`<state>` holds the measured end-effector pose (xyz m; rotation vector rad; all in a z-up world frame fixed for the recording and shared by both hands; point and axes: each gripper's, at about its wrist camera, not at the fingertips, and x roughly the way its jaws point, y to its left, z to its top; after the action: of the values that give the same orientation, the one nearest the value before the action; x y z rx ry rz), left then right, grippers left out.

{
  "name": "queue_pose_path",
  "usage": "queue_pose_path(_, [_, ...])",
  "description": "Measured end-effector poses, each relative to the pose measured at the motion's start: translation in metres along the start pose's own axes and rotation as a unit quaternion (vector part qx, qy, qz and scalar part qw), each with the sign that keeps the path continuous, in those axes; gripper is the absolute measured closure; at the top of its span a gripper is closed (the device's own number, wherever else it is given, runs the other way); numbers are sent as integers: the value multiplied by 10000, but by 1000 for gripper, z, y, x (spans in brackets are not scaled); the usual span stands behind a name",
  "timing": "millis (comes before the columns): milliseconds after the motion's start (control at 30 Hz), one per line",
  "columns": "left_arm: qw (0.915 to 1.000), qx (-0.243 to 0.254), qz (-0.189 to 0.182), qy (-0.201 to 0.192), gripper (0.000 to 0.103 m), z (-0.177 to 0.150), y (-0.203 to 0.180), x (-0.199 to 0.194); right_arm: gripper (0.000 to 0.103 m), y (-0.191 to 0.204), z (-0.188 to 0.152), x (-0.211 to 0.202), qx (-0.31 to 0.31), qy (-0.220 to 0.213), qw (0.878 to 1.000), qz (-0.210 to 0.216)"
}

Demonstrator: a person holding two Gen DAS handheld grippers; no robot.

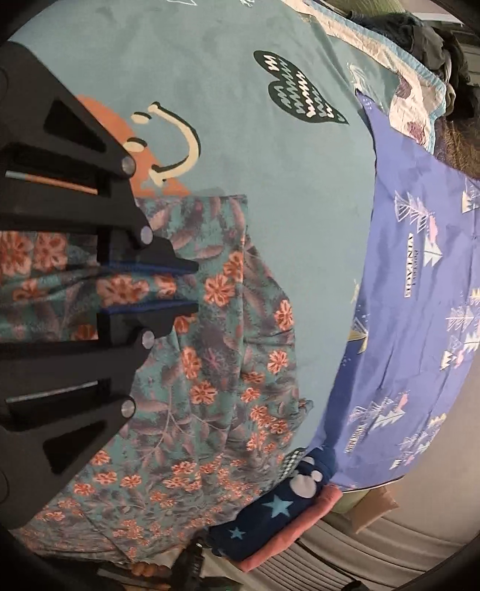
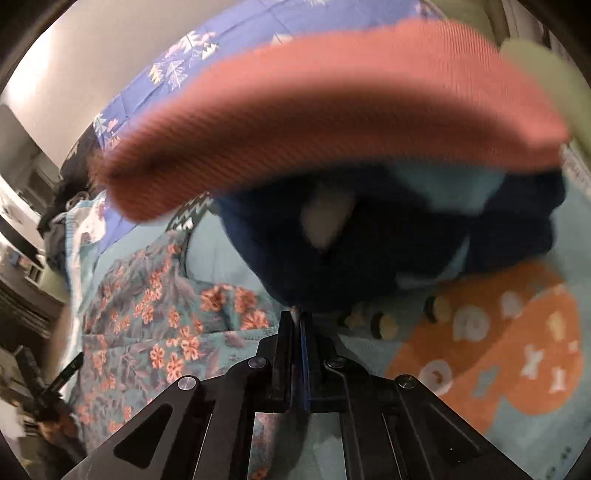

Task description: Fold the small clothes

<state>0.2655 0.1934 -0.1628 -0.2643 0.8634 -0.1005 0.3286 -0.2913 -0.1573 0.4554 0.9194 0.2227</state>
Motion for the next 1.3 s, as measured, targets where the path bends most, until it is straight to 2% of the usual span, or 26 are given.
queue_pose_path(33, [10000,-57,-3,-9,87,0,1,-1,100,1,-2,-4,-20,-78,9999,-63])
queue_pose_path(67, [9999,-108,16,-15,85,0,2,-3,95,1,-3,-8,48,-91,9999,-71])
queue_pose_path(133, [9998,-154,94,-42,85,-1,1,-11,94,1,-7,-22,186,-114,9998,-38])
queue_pose_path(200, [9997,-120,157,-139,84,-7,0,-29,90,7,-22,-46,7,-180,9998,-12])
queue_pose_path(267, [9994,-24,207,-270,78,-17,-1,-52,88,17,-42,-67,-276,-110,9995,51])
queue_pose_path(367, [9990,-58,-15,-439,62,-40,0,-83,87,35,-77,-87,-582,119,9961,651])
queue_pose_path(433, [9992,-48,-85,-392,58,-54,2,-90,86,45,-99,-89,-712,423,9905,1097])
queue_pose_path(467, [9997,26,0,-240,58,-67,3,-88,86,50,-109,-85,-791,535,9901,1026])
queue_pose_path(500, [9998,78,147,-87,58,-77,4,-82,86,51,-117,-78,-891,587,9925,595])
queue_pose_path(533, [9996,113,267,40,58,-83,6,-77,90,46,-122,-73,-957,606,9933,207])
queue_pose_path(567, [9989,120,422,190,55,-95,11,-71,99,43,-127,-71,-935,616,9937,92])
queue_pose_path(600, [9993,-62,373,64,54,-99,18,-78,98,39,-130,-76,-763,609,9951,148])
queue_pose_path(633, [9991,-217,337,111,55,-99,22,-83,96,37,-132,-85,-645,586,9960,206])
queue_pose_path(667, [9986,-486,136,144,55,-101,28,-96,94,39,-136,-100,-656,477,9965,221])
queue_pose_path(700, [9985,-546,-16,65,55,-103,30,-106,93,41,-139,-111,-743,379,9962,248])
queue_pose_path(733, [9986,-504,-135,-59,55,-108,30,-120,91,43,-146,-125,-849,284,9956,279])
queue_pose_path(800, [9991,-348,-157,-184,54,-119,28,-141,81,45,-160,-143,-955,197,9947,312])
queue_pose_path(867, [9992,-278,-184,-218,53,-131,27,-154,78,44,-176,-158,-1010,168,9941,372])
queue_pose_path(967, [9994,-222,-113,-234,42,-156,28,-168,77,38,-204,-170,-932,243,9944,443])
queue_pose_path(1133, [9990,-231,-373,64,39,-195,33,-177,77,25,-248,-186,-641,446,9925,939])
queue_pose_path(1300, [9987,-99,-369,333,33,-223,36,-183,65,17,-286,-199,-462,559,9914,1093])
